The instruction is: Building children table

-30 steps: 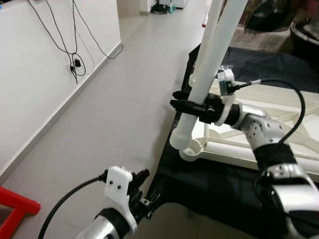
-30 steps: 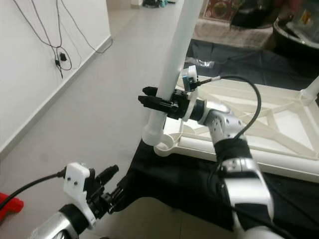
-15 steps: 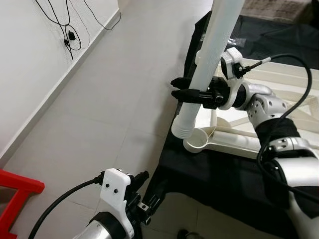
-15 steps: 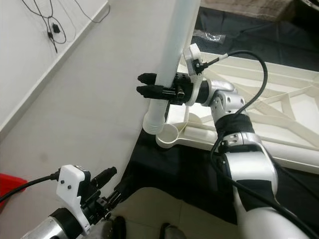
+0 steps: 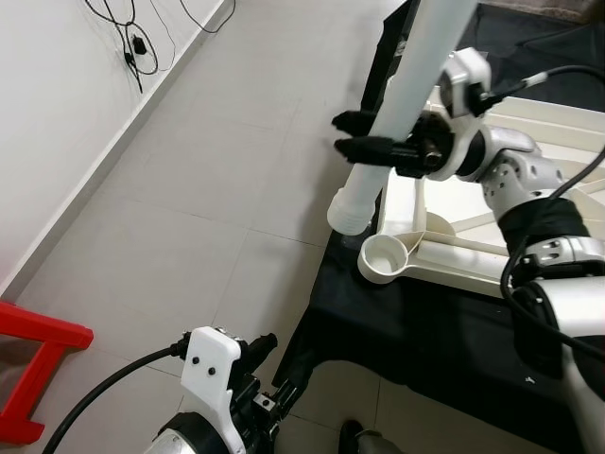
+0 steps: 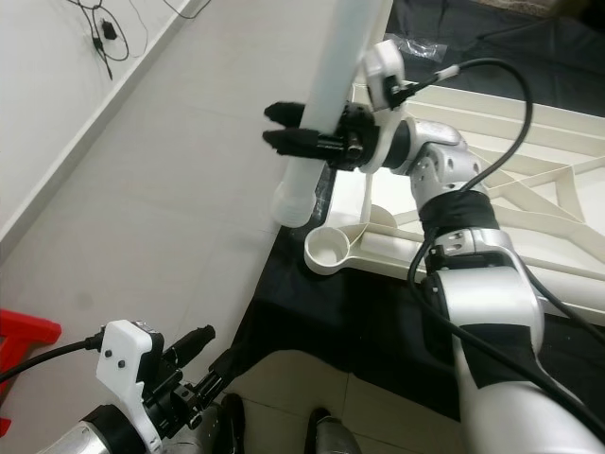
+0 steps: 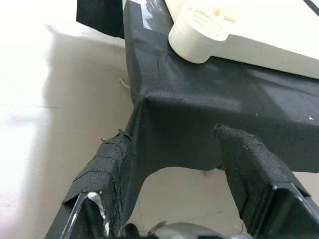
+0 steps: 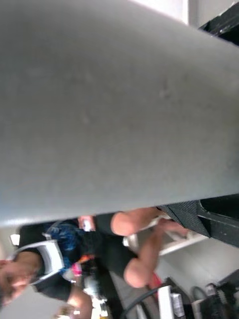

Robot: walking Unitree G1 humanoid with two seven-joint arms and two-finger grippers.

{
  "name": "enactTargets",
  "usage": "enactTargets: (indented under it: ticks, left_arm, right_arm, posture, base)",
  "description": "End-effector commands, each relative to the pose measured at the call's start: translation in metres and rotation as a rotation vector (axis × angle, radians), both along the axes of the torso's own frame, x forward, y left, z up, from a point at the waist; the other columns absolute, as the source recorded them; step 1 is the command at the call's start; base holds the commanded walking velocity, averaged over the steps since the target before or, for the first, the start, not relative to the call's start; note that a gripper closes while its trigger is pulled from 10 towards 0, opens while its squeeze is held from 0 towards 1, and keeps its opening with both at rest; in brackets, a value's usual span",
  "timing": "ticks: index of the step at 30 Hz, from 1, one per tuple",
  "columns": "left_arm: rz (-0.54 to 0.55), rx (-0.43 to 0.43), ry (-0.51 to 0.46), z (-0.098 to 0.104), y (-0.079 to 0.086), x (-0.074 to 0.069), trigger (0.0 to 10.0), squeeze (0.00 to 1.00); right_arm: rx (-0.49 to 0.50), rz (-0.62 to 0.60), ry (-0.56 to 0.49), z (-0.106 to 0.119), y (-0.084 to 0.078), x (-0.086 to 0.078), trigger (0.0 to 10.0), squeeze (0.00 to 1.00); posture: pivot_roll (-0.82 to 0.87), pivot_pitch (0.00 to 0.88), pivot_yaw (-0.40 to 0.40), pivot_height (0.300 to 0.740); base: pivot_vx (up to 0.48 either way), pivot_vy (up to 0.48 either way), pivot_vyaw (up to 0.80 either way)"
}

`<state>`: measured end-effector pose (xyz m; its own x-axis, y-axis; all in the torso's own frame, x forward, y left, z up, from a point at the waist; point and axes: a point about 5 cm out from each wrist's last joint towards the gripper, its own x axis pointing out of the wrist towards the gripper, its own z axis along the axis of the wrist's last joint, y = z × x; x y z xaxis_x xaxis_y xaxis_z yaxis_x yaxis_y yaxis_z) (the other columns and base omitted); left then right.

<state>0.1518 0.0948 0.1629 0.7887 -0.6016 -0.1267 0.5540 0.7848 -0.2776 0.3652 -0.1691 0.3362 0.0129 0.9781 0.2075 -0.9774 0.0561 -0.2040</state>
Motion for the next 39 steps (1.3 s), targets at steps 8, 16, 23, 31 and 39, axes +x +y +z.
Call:
enactTargets:
  ticks: [8,16,23,31,39]
  left_arm:
    - [-0.012,0.017,0.028,-0.005,0.000,-0.001,10.0,0.00]
    - [-0.013,0.026,0.030,-0.007,0.000,0.001,10.0,0.00]
    - [-0.017,0.036,0.026,-0.007,-0.001,0.002,10.0,0.00]
    - [-0.016,0.043,0.023,-0.007,0.001,0.001,10.0,0.00]
    - [-0.011,0.059,0.028,-0.007,0.008,0.000,10.0,0.00]
  right_arm:
    - [0.013,0.079,0.011,0.005,-0.007,-0.013,10.0,0.00]
    - [-0.151,0.109,0.003,-0.006,-0.001,-0.020,10.0,0.00]
    - [-0.215,0.112,-0.004,-0.011,-0.003,-0.023,10.0,0.00]
    - [-0.250,0.110,-0.015,-0.015,-0.006,-0.025,10.0,0.00]
    - [-0.211,0.090,-0.056,-0.012,-0.006,-0.021,10.0,0.00]
  posture:
    - [0.19,0.322,-0.029,0.740]
    - [0.19,0.298,-0.030,0.740]
    - [0.19,0.292,-0.026,0.740]
    - [0.19,0.302,-0.023,0.740]
    - [0.21,0.310,-0.007,0.740]
  base:
    - [0.000,0.000,0.00]
    - [0.000,0.000,0.00]
    - [0.000,0.000,0.00]
    - [0.000,0.000,0.00]
    - [0.000,0.000,0.00]
